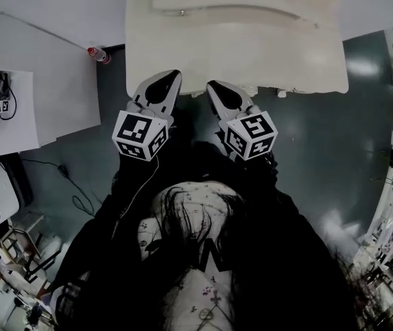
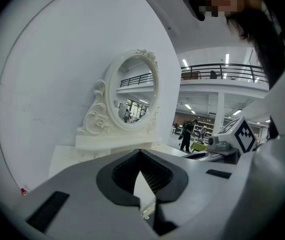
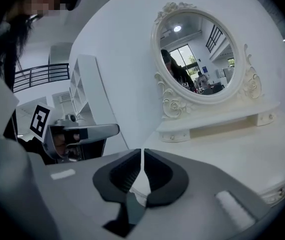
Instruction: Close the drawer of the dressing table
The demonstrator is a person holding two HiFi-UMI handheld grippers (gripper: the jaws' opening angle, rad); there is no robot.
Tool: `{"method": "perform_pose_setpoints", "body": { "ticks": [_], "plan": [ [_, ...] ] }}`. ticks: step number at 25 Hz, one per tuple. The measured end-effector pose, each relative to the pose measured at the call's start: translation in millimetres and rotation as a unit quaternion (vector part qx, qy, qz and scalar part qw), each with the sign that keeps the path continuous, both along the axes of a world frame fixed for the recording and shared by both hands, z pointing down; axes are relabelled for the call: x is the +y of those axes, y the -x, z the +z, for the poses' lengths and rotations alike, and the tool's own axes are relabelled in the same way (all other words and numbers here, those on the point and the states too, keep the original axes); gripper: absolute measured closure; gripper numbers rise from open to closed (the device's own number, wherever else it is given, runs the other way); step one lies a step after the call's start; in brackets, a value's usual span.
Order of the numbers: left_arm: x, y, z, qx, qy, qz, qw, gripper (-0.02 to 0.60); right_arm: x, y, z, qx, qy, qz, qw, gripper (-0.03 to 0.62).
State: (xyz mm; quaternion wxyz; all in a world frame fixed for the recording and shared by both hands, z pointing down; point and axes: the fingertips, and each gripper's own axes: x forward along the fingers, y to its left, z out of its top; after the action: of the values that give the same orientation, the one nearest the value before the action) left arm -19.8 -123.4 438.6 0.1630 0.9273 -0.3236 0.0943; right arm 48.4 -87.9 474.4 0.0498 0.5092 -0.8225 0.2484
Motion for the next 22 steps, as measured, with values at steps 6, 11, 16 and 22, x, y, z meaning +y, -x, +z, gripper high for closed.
{"method": "perform_pose_setpoints", "body": {
  "ticks": [6,11,16,22],
  "plan": [
    [72.7,-40.7,-2.0,-0.002,-0.008,0.012,0.9999,0.581,60.8,-23.5,-4.8,0.01,-0.018,-0.018,1.0,0.565],
    [123.9,-45.0,-3.3,-0.013,-0.017,-0.003,0.9998,0.581,110.1,-30.2,-2.9,0.005,-0.024,-0.029,0.999,0.566],
    [153.5,-31.2,-4.7,-0.033,-0.02,-0.014,0.9991,0.581,139.3,-14.3,0.4,-0.017,-0.025,-0.042,0.999,0.566],
    [158.6,-14.3,-19.4,-0.04,-0.029,-0.018,0.9986,0.581,148.8,8.9,-12.9,-0.021,-0.034,-0.054,0.998,0.566]
  ]
}}
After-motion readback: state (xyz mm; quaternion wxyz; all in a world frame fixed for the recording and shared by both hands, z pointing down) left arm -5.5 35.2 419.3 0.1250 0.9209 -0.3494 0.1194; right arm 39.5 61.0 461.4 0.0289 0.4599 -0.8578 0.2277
